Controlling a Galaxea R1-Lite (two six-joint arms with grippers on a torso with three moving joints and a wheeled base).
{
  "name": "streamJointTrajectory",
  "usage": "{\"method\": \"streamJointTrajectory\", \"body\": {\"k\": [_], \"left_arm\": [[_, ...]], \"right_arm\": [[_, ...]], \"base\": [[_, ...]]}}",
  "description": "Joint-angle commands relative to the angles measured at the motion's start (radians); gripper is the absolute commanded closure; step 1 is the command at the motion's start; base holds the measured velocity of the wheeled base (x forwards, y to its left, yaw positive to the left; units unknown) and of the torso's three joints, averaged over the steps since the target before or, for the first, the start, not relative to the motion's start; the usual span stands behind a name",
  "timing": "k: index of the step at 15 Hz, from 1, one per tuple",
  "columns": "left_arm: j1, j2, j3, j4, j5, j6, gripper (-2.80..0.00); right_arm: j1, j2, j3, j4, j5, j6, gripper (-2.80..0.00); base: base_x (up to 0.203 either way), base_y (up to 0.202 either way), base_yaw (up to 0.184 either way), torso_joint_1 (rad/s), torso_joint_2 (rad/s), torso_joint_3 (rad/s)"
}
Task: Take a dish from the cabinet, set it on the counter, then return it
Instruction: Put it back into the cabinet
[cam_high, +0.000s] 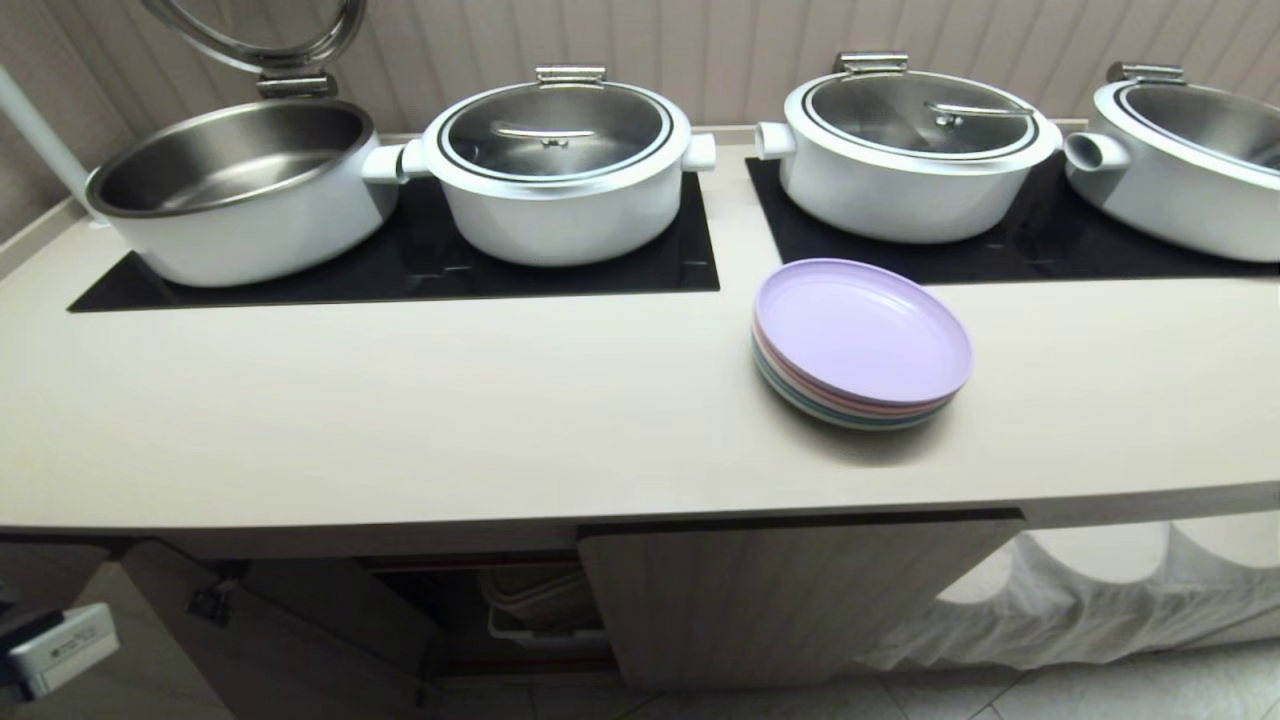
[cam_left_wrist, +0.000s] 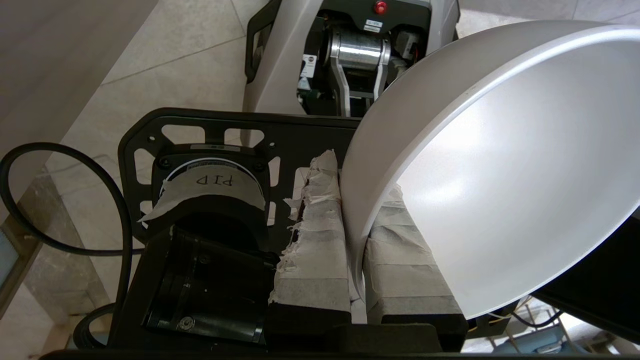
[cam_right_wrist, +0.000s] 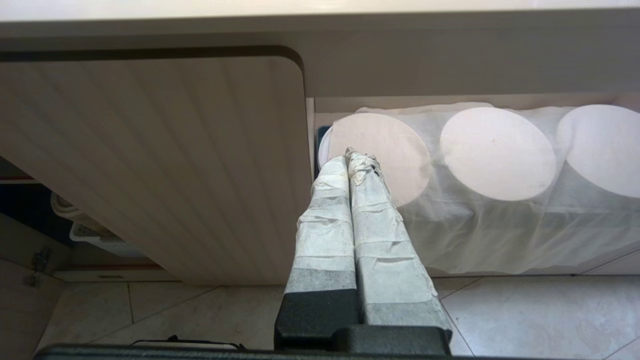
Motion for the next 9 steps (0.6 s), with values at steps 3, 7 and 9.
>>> {"method": "streamJointTrajectory", "body": {"k": [3,7,9], "left_arm": [[0.001,-0.002,-0.003,0.005,0.001,-0.004,0.0],[0.0,-0.003,-0.005,0.005,0.001,-0.003,0.0],[-0.001,-0.004,-0.004,0.005,0.001,-0.003,0.0]], "right_arm": [[0.001,0.002,0.0,0.0,0.0,0.0,0.0],[0.0,0.002,0.0,0.0,0.0,0.001,0.0],[0.001,0.002,0.0,0.0,0.0,0.001,0.0]], "base": [[0.0,0.0,0.0,-0.152,0.33,0.175],[0.0,0.0,0.0,-0.166,0.35,0.185],[0.0,0.0,0.0,-0.172,0.38,0.197]]}}
